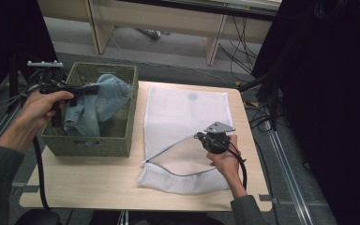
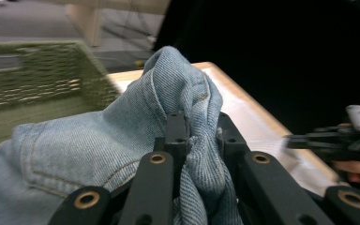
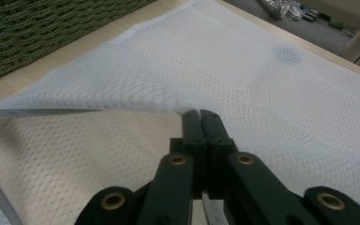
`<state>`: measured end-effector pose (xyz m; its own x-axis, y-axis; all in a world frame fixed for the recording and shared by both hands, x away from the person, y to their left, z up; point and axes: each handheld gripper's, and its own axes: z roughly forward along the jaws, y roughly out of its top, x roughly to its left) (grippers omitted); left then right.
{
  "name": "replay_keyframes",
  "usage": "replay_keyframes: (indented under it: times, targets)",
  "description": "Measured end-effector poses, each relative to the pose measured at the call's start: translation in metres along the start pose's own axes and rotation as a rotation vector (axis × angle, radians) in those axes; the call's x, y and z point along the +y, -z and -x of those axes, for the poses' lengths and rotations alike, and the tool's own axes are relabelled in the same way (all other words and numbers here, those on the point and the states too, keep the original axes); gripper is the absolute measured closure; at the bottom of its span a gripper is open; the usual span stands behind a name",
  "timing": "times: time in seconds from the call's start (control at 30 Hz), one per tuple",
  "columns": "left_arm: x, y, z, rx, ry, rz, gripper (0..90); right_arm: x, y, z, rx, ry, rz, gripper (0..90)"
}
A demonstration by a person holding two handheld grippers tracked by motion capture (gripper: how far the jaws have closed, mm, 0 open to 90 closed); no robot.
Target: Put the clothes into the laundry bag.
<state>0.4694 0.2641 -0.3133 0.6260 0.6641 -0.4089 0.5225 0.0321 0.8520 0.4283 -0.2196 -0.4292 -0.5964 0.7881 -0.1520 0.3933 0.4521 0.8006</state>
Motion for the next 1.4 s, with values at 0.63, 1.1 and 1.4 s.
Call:
replay_keyframes:
  times: [0.63, 1.1, 1.4]
  targets:
    - [0.01, 0.013, 0.042, -0.105, -0.032, 0.013, 78.2, 0.0, 0.0, -0.001, 0.002, -0.005, -0.007, 90.0]
    - [-0.015, -0.037, -0.046, 0.266, -0.045, -0.2, 76.7, 0.0, -0.001, -0.002, 0.006, -0.004, -0.007, 90.0]
    - [-0.045, -0.075, -0.086, 0.599, -0.229, -0.54, 73.6, -0.001, -0.002, -0.001, 0.008, 0.002, -0.01, 90.0]
